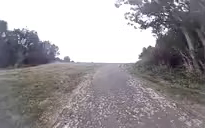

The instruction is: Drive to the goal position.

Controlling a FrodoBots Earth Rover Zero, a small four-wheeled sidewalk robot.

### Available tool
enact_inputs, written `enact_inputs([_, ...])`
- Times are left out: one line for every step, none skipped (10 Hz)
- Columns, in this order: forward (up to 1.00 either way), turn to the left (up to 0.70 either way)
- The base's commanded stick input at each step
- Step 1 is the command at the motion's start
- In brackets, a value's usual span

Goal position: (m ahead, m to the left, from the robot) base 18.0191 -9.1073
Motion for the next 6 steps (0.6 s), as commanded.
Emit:
enact_inputs([0.6, -0.15])
enact_inputs([0.6, -0.15])
enact_inputs([0.6, -0.15])
enact_inputs([0.6, -0.15])
enact_inputs([0.6, -0.15])
enact_inputs([0.6, -0.15])
